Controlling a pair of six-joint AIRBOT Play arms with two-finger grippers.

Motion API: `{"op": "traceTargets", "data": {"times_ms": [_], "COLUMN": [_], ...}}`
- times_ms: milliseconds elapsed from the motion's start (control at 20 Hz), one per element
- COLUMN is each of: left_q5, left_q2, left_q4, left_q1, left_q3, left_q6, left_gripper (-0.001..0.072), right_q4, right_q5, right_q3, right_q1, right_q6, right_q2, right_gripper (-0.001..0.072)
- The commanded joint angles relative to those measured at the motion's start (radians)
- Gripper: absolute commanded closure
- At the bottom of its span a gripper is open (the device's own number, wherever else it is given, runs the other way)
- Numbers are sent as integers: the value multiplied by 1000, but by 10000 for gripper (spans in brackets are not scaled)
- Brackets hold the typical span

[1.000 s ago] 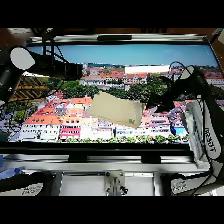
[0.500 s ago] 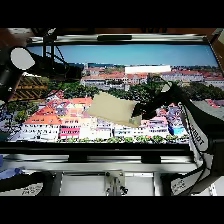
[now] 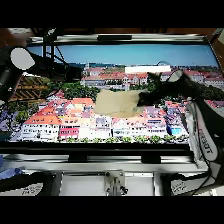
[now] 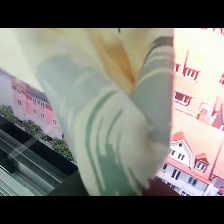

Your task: Fold the shirts.

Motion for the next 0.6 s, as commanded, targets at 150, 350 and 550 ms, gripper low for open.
{"op": "traceTargets", "data": {"times_ms": [150,350,550], "left_q5": [0,0,0], "left_q2": [1,1,1], "left_q4": [0,0,0], "left_q1": [0,-3,-14], "left_q3": [0,0,0], "left_q6": [3,12,16], "left_gripper": [680,680,680], "right_q4": [-196,-227,-227], "right_q5": [155,209,212], "right_q3": [286,372,385], "right_q1": [-285,-520,-721], "right_q6": [33,32,69], "right_q2": [219,286,286], "right_gripper": [649,649,649]}}
